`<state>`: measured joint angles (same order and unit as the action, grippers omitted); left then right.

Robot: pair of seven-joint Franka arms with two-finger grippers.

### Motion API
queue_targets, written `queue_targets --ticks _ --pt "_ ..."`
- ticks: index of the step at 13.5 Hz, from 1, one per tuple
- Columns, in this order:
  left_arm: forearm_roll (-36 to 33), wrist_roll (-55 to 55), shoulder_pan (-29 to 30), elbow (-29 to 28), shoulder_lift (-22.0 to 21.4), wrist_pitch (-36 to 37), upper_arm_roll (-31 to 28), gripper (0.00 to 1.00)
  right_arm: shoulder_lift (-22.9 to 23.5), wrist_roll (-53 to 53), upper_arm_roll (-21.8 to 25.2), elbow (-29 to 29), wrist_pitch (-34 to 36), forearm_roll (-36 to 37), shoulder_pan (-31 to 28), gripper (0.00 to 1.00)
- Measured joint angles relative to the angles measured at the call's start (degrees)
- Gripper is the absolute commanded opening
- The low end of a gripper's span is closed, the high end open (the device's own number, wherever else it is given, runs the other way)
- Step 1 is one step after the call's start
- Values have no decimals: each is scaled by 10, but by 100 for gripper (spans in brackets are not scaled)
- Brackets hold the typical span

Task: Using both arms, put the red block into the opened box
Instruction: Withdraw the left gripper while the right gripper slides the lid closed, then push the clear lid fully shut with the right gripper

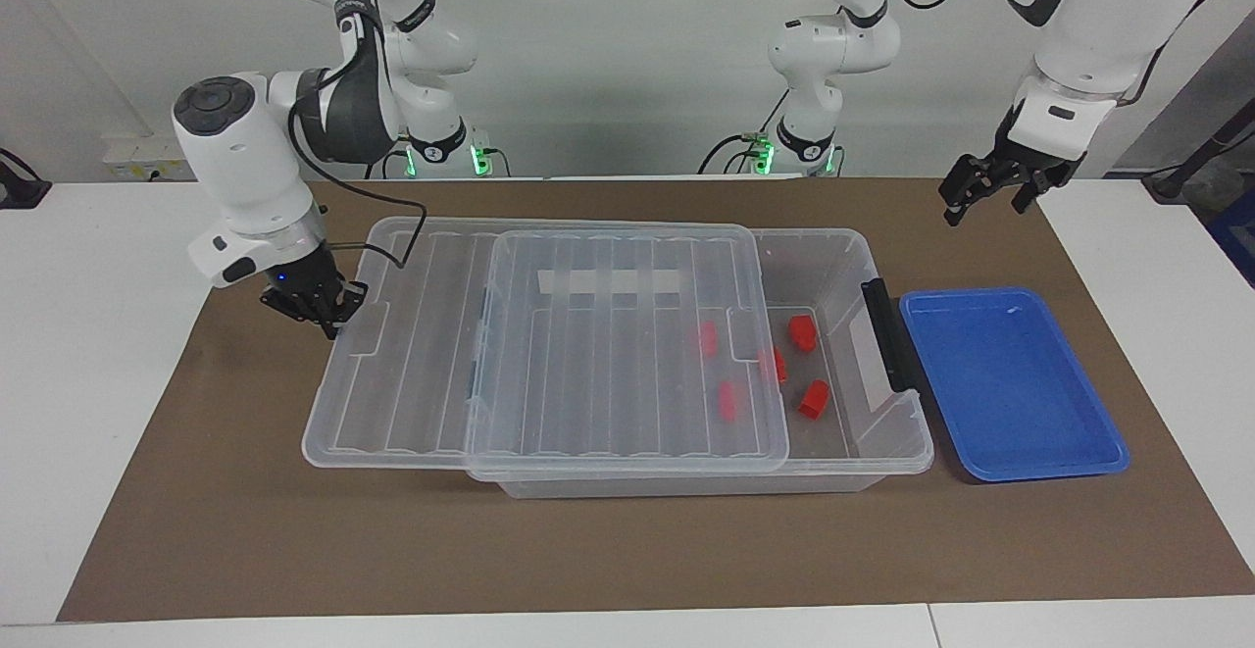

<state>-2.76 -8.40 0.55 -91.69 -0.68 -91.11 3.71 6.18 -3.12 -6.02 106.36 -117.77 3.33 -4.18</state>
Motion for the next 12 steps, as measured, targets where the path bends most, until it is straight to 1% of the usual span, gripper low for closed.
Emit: queue_targets --ticks 3,7,10,12 --pt "0 1 0 -1 0 0 0 100 0 0 -1 0 11 -1 36 0" --pt "0 1 2 -1 -3 1 -1 100 0 0 -1 0 22 -6 67 0" --pt "0 6 21 -1 -8 2 -1 100 0 0 -1 0 26 -41 87 0" --pt "0 10 27 -6 -14 0 0 100 -1 0 -1 0 28 -49 98 0"
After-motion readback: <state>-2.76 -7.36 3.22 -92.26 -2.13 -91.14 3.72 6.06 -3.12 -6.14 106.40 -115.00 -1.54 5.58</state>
